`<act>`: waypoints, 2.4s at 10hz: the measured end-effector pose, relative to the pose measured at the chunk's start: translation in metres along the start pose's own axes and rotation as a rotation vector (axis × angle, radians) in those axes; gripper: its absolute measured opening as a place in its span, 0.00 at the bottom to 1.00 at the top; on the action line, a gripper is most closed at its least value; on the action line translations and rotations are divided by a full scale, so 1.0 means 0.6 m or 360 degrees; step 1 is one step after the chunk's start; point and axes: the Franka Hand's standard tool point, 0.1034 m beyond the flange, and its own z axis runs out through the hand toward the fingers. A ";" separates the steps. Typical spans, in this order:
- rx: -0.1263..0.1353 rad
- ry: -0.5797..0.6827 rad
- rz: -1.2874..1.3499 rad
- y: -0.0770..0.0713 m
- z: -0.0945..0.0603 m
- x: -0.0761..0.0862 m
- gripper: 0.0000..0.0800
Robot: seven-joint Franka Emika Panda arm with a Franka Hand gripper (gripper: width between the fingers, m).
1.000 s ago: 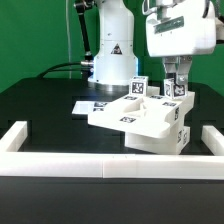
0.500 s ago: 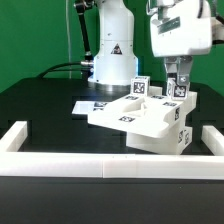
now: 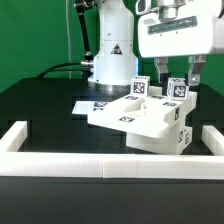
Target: Assemble chair
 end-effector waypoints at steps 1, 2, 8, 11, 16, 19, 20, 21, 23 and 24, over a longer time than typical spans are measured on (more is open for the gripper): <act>0.0000 0.0000 -0.0068 0.000 0.000 0.000 0.81; 0.0000 0.0000 -0.0126 0.000 0.000 0.000 0.81; 0.0005 0.0032 -0.0952 -0.009 0.002 -0.019 0.81; 0.0003 0.0033 -0.1087 -0.010 0.001 -0.018 0.81; -0.0013 0.0045 -0.1447 -0.004 0.000 0.004 0.81; -0.0027 0.0049 -0.1648 -0.001 0.001 0.009 0.81; -0.0027 0.0049 -0.1645 -0.001 0.000 0.009 0.81; -0.0027 0.0049 -0.1644 -0.001 0.000 0.009 0.66; -0.0027 0.0049 -0.1640 -0.001 0.000 0.009 0.49; -0.0027 0.0049 -0.1625 -0.001 0.000 0.009 0.36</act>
Offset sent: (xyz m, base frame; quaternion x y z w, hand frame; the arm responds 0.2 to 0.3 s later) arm -0.0001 0.0017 -0.0004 -0.0043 0.0318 -0.2439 0.9693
